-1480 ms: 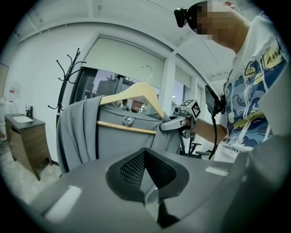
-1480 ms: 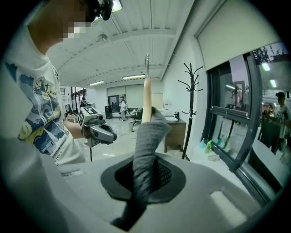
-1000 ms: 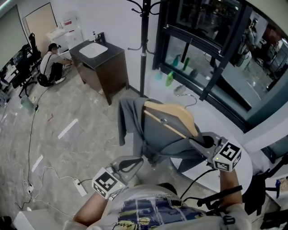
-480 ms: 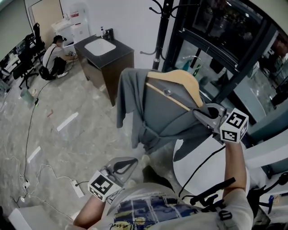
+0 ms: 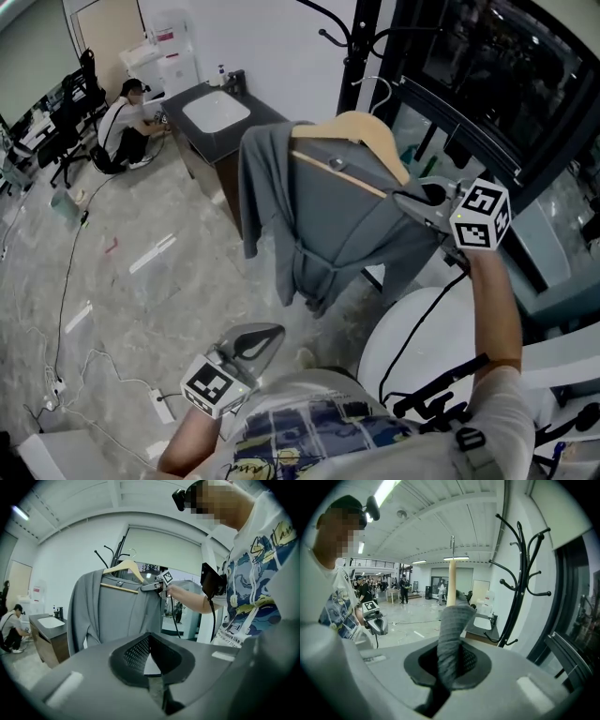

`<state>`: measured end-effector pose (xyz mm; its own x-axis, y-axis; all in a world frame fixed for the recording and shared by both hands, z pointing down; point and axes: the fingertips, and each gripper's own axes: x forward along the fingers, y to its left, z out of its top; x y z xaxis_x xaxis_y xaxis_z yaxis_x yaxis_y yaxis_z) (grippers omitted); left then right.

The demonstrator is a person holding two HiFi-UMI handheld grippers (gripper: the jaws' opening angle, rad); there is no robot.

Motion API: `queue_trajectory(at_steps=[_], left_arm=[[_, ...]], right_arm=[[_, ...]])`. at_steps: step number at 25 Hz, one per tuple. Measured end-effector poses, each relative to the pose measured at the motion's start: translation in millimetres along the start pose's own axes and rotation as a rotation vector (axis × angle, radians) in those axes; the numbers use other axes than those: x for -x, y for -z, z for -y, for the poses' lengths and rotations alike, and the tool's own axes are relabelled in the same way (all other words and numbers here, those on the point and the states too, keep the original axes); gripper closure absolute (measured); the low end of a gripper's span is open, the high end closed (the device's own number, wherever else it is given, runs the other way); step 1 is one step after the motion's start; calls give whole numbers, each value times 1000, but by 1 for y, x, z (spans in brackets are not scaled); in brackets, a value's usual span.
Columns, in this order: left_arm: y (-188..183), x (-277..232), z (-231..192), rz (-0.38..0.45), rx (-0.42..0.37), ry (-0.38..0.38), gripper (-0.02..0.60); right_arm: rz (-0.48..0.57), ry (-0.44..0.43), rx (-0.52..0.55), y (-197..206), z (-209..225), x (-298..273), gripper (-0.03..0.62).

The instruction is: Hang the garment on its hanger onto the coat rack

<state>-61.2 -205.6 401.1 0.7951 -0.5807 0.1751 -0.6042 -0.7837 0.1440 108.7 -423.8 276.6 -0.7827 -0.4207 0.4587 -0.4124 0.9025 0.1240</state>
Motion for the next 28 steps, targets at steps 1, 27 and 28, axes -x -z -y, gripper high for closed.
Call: queue_trajectory(at_steps=[1, 27, 28], left_arm=[[-2, -9, -7, 1, -4, -6, 580], [-15, -90, -75, -50, 49, -104, 578], [-15, -89, -76, -52, 51, -105, 579]], right_arm=[[-2, -5, -1, 0, 16, -5, 583], [-107, -35, -71, 52, 226, -117, 582], [-109, -37, -76, 55, 227, -120, 582]])
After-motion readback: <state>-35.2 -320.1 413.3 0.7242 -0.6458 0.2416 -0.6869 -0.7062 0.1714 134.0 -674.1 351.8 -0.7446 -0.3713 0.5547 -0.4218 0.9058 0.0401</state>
